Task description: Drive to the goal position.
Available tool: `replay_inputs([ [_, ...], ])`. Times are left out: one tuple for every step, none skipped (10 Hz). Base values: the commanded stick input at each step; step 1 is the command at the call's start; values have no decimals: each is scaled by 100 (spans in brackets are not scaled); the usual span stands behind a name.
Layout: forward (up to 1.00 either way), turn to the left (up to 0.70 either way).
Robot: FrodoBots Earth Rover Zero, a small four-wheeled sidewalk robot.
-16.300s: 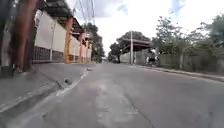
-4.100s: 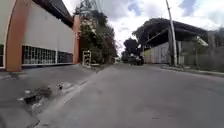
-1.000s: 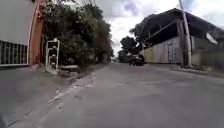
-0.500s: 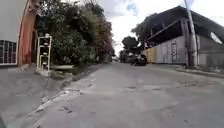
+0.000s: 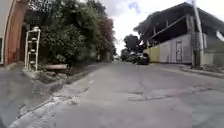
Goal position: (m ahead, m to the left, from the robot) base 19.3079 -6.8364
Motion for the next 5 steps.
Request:
replay_inputs([
  [99, 0],
  [95, 0],
  [95, -1],
  [95, -3],
  [95, -9],
])
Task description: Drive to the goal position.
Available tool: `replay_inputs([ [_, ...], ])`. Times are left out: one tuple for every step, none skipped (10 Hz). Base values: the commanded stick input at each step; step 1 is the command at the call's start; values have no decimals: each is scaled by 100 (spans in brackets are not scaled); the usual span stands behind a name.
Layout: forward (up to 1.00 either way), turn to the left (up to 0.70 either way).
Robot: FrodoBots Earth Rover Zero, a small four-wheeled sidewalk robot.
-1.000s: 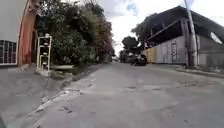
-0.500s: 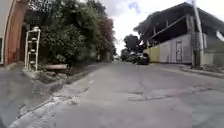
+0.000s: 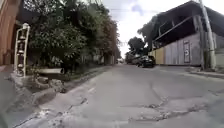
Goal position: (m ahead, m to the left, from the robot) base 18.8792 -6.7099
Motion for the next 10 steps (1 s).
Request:
replay_inputs([
  [97, -38],
  [97, -38],
  [97, -6],
  [97, 0],
  [97, 0],
  [97, 0],
  [97, 0],
  [97, 0],
  [97, 0],
  [97, 0],
])
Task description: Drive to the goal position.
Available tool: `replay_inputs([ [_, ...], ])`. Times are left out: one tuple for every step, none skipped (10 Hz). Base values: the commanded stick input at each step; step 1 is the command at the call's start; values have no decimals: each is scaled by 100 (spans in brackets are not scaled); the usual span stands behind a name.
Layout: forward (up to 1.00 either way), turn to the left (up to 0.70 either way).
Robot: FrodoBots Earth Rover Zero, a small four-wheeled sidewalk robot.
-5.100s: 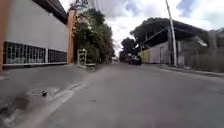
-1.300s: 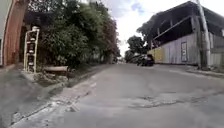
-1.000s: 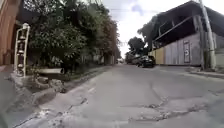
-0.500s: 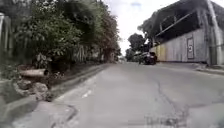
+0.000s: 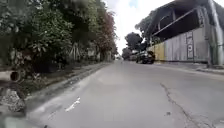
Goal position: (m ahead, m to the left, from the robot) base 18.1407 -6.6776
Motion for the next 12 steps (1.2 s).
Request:
replay_inputs([
  [97, 0],
  [97, 0],
  [97, 0],
  [97, -1],
  [97, -14],
  [97, -31],
  [97, -36],
  [97, -29],
  [97, 0],
  [98, 0],
  [98, 0],
  [94, 0],
])
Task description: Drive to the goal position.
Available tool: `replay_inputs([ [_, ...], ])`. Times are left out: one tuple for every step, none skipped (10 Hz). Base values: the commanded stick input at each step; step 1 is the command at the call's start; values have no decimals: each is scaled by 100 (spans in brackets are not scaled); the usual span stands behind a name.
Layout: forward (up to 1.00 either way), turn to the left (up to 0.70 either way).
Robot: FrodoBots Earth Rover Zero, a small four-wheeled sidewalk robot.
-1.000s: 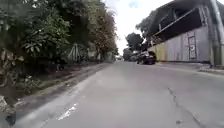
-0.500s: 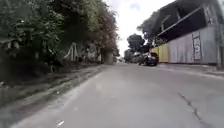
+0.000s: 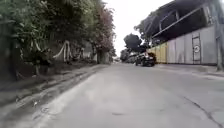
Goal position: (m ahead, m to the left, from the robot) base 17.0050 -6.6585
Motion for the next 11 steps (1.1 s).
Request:
replay_inputs([
  [88, 0],
  [81, 0],
  [78, 0],
  [77, -5],
  [83, -22],
  [94, -27],
  [99, -4],
  [100, 0],
  [100, 0],
  [100, 0],
  [100, 0],
])
